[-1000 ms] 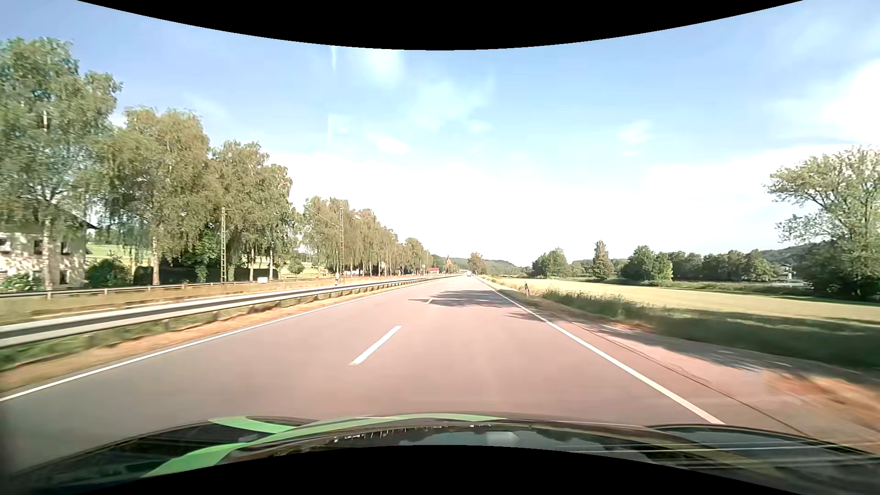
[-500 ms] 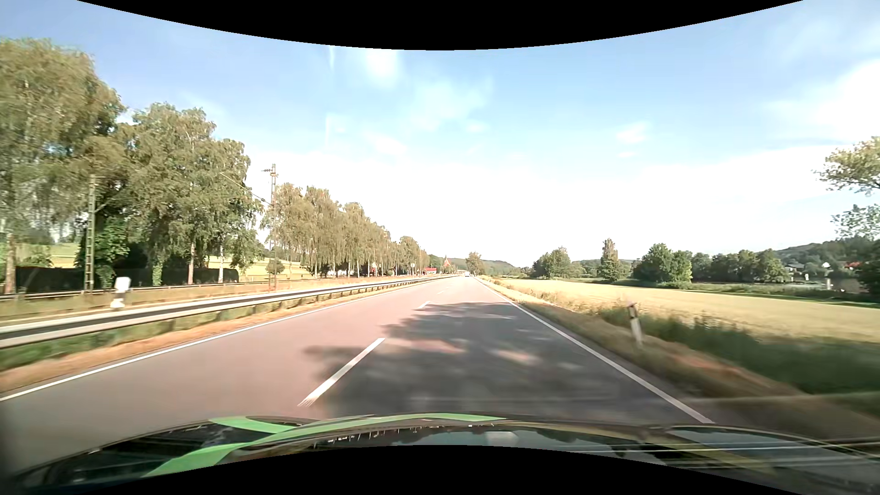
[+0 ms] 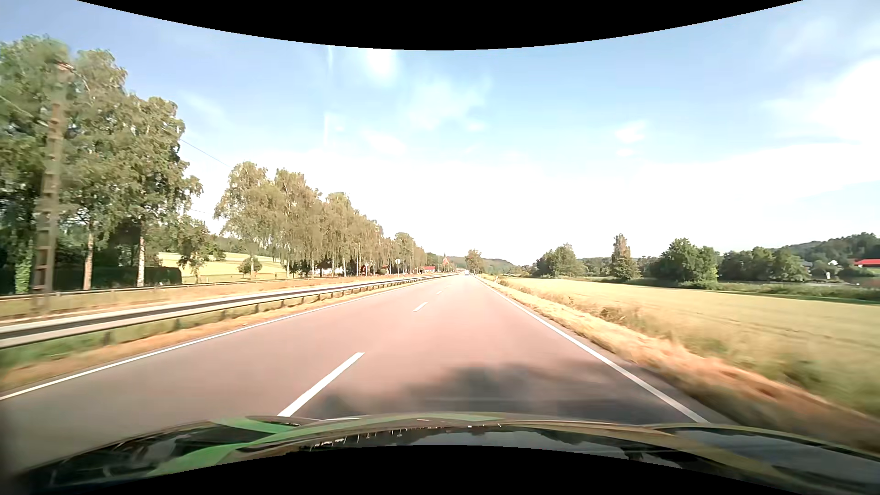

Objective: Follow the waypoints while adhering to traffic rules and regulations

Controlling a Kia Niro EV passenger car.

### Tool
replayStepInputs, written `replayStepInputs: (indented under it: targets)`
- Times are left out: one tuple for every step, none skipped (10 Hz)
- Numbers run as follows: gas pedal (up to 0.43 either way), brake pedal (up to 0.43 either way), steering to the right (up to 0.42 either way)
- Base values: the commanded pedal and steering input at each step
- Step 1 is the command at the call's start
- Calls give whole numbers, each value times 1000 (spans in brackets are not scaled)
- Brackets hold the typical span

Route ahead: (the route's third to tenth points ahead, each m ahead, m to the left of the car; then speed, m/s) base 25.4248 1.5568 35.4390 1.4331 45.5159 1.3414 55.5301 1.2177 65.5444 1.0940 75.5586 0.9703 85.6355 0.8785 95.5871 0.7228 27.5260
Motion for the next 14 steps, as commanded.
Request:
replayStepInputs:
  targets:
    - [209,0,-2]
    - [209,0,-2]
    - [209,0,-2]
    - [220,0,-1]
    - [220,0,-1]
    - [228,0,-1]
    - [248,0,-1]
    - [260,0,0]
    - [260,0,-1]
    - [260,0,-1]
    - [240,0,-1]
    - [209,0,-1]
    - [209,0,-1]
    - [209,0,-1]
